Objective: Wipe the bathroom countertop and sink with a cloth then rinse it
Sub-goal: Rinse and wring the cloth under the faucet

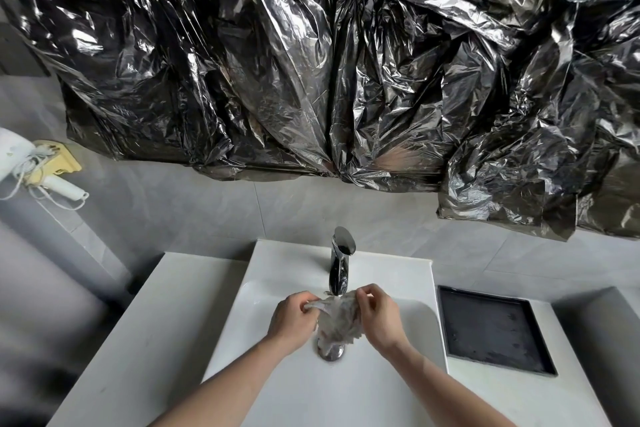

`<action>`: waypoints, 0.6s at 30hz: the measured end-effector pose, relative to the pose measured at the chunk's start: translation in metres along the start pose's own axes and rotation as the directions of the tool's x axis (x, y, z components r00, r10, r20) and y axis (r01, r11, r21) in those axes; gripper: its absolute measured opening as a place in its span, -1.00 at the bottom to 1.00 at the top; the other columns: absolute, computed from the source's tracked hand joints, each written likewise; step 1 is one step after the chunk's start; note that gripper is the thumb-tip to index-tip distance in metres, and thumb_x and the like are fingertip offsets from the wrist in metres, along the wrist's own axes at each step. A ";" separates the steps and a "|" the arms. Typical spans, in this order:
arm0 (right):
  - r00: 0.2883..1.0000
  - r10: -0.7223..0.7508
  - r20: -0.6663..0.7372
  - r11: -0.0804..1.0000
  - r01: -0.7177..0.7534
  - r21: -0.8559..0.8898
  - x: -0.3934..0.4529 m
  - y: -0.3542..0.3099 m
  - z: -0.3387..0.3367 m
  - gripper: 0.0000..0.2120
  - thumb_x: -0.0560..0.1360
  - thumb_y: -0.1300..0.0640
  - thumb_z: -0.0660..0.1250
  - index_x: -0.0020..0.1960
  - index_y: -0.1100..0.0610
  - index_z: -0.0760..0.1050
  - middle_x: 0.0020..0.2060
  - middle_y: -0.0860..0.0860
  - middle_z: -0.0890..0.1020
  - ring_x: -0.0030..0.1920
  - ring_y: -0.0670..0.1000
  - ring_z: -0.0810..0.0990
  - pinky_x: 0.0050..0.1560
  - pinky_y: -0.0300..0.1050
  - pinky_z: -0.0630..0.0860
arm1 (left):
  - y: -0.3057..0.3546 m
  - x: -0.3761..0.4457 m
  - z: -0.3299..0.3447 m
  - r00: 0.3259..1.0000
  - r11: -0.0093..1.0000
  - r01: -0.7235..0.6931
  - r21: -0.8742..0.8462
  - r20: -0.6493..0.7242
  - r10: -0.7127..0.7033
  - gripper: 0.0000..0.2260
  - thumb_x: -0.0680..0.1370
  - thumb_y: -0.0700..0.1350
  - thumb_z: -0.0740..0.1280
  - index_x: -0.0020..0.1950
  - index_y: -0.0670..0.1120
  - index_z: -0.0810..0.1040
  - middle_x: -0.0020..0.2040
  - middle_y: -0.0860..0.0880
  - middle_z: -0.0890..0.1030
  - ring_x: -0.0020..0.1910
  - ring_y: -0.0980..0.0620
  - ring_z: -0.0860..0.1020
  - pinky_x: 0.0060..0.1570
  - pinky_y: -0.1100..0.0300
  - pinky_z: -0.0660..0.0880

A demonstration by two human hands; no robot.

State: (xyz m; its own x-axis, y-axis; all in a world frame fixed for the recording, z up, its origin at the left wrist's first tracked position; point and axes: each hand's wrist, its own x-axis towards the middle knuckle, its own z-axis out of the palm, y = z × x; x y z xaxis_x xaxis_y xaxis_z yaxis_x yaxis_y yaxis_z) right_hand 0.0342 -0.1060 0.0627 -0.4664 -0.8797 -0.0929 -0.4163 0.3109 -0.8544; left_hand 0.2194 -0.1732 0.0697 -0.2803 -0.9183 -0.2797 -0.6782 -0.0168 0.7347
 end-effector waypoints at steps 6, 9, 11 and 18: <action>0.990 0.115 -0.080 0.992 -0.110 0.066 0.002 -0.005 0.003 -0.78 0.65 0.06 0.28 -0.13 0.09 0.57 -0.30 -0.07 0.68 -0.24 -0.05 0.64 -0.24 -0.14 0.46 | -0.006 0.003 -0.007 0.990 0.995 0.036 0.091 -0.141 -0.023 -0.72 0.50 -0.11 0.24 -0.20 0.29 0.57 0.03 0.12 0.58 0.04 0.03 0.58 0.03 0.19 0.49; 0.985 0.152 -0.083 0.985 -0.144 0.097 0.002 -0.009 0.008 -0.79 0.65 0.08 0.28 -0.11 0.12 0.57 -0.31 -0.05 0.67 -0.28 -0.03 0.63 -0.20 -0.05 0.51 | -0.004 0.000 -0.006 0.997 0.989 0.047 0.143 -0.072 -0.037 -0.76 0.48 -0.11 0.24 -0.08 0.21 0.62 0.08 0.12 0.57 0.08 0.02 0.58 0.02 0.21 0.47; 0.987 0.162 -0.006 0.977 -0.159 0.138 -0.001 -0.014 0.012 -0.80 0.65 0.09 0.27 -0.10 0.13 0.58 -0.31 -0.03 0.68 -0.33 -0.08 0.61 -0.22 -0.14 0.55 | -0.004 -0.001 -0.001 0.999 0.990 0.030 0.139 0.017 -0.033 -0.71 0.45 -0.09 0.31 0.13 0.15 0.61 0.19 0.12 0.54 0.17 0.05 0.56 0.10 0.25 0.47; 0.951 0.187 0.246 0.897 -0.268 0.352 -0.008 -0.020 0.013 -0.76 0.68 0.16 0.23 -0.16 0.13 0.51 -0.38 0.05 0.60 -0.43 -0.04 0.50 -0.40 -0.18 0.43 | 0.011 -0.002 0.018 0.986 0.994 0.013 -0.108 0.169 0.005 -0.82 0.40 -0.17 0.33 -0.10 0.10 0.56 -0.12 0.09 0.67 -0.14 0.13 0.61 -0.07 0.22 0.55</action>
State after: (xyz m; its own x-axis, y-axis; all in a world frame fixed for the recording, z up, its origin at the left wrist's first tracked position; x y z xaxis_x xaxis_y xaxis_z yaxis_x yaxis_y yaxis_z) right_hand 0.0562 -0.1100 0.0741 -0.3295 -0.8668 -0.3743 0.0265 0.3878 -0.9214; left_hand 0.2006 -0.1643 0.0676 -0.3948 -0.8382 -0.3762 -0.6046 -0.0713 0.7933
